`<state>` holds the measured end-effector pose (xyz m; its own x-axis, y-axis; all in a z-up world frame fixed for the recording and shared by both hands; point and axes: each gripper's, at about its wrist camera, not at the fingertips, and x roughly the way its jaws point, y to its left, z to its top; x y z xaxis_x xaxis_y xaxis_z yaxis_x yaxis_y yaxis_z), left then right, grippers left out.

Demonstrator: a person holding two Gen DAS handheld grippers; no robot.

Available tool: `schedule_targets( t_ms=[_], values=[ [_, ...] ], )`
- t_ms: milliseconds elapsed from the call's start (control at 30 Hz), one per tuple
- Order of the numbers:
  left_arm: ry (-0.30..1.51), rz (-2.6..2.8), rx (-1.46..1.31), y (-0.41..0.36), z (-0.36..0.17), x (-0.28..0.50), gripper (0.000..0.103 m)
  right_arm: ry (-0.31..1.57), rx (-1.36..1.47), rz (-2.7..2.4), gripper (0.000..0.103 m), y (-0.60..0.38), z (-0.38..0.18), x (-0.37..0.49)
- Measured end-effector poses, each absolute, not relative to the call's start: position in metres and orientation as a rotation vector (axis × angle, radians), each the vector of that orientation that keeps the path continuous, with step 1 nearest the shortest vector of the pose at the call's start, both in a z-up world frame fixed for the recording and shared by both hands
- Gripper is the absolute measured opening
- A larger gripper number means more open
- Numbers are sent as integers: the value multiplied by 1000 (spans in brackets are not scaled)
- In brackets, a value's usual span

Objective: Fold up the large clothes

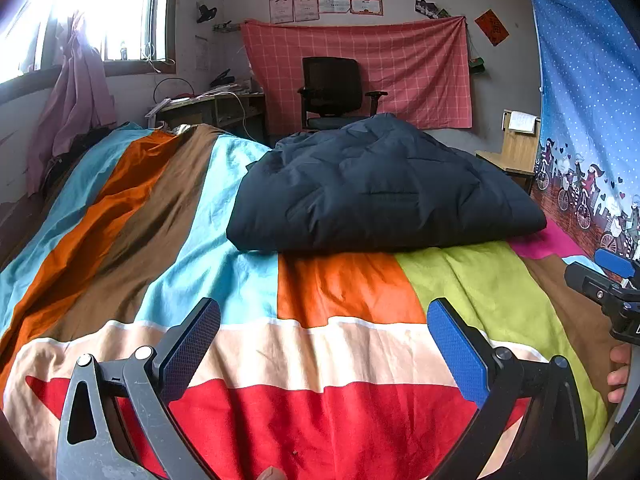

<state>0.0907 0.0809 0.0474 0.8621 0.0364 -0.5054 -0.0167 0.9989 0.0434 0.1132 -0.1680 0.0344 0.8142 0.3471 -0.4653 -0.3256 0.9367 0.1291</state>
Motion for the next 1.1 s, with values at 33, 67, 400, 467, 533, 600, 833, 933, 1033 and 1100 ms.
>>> schedule_targets(
  t_ms=[33,67,400,467,533,600,833,933,1033,1100],
  values=[
    [531,28,38,81,47,91,101,505,43,359,103,-168,35,113],
    [530,27,37,81,47,91,102,504,43,358,103,-168,35,113],
    [531,29,40,82,47,91,102,503,45,358,103,-169,33,113],
    [533,26,39,82,47,91,102,504,43,358,103,-168,34,113],
    [535,28,41,83,46,90,102,505,44,358,103,-168,34,113],
    [536,29,40,82,46,90,102,506,44,358,103,-168,34,113],
    [535,28,37,85,45,89,102,505,44,358,103,-168,34,113],
    [538,31,39,84,45,90,102,504,44,357,103,-168,34,113],
    [539,33,38,84,45,90,102,504,44,358,103,-168,34,113],
    [539,32,39,84,45,90,102,505,44,358,103,-168,34,113]
  ],
)
